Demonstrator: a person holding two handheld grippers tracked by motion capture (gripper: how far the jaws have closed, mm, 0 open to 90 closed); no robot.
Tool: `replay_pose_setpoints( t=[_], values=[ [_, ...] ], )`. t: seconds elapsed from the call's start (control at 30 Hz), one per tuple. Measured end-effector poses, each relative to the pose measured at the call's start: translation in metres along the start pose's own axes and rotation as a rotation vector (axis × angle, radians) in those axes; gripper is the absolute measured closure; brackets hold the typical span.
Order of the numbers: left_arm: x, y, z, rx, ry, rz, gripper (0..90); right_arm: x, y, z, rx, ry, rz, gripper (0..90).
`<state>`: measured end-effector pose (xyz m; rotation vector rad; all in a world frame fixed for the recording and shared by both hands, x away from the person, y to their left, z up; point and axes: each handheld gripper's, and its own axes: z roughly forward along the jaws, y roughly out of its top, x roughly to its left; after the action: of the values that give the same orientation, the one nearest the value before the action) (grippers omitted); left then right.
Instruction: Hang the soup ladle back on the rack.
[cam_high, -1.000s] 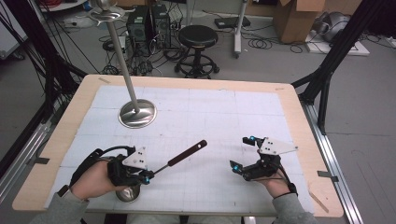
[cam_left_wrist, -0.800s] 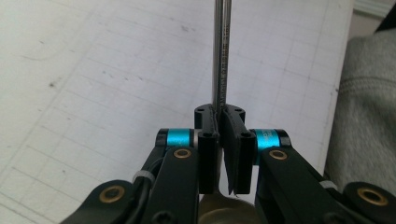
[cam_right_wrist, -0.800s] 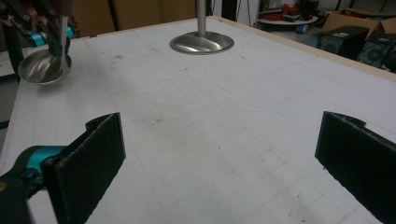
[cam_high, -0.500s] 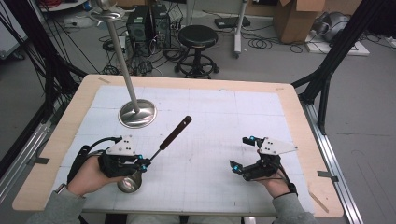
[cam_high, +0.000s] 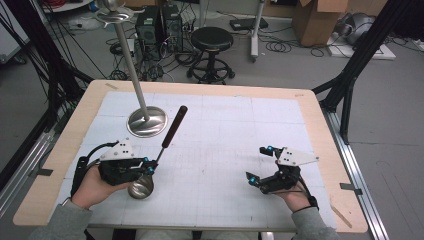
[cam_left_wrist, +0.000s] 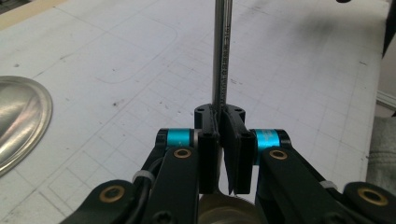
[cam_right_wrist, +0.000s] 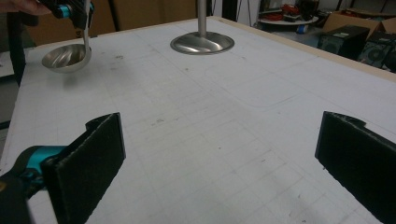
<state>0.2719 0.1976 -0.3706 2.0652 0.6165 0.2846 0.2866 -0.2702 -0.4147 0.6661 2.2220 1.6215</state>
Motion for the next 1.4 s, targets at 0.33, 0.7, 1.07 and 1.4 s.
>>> replay_pose_setpoints(
  t=[0.33, 0.7, 1.07, 1.4],
  values=[
    [0.013, -0.005, -0.011, -0.114, 0.04, -0.088, 84.2, 0.0, 0.0, 0.0, 0.0, 0.0, 0.0, 0.5],
    [0.023, -0.01, -0.018, -0.16, 0.086, -0.15, 84.2, 0.001, 0.0, 0.0, 0.002, 0.002, 0.004, 0.5],
    [0.027, -0.008, -0.033, -0.23, 0.148, -0.147, 84.2, 0.0, 0.0, 0.0, 0.002, -0.001, -0.003, 0.5],
    [0.034, -0.007, -0.046, -0.249, 0.212, -0.143, 84.2, 0.0, 0.0, 0.001, 0.003, -0.002, -0.009, 0.5]
  ],
)
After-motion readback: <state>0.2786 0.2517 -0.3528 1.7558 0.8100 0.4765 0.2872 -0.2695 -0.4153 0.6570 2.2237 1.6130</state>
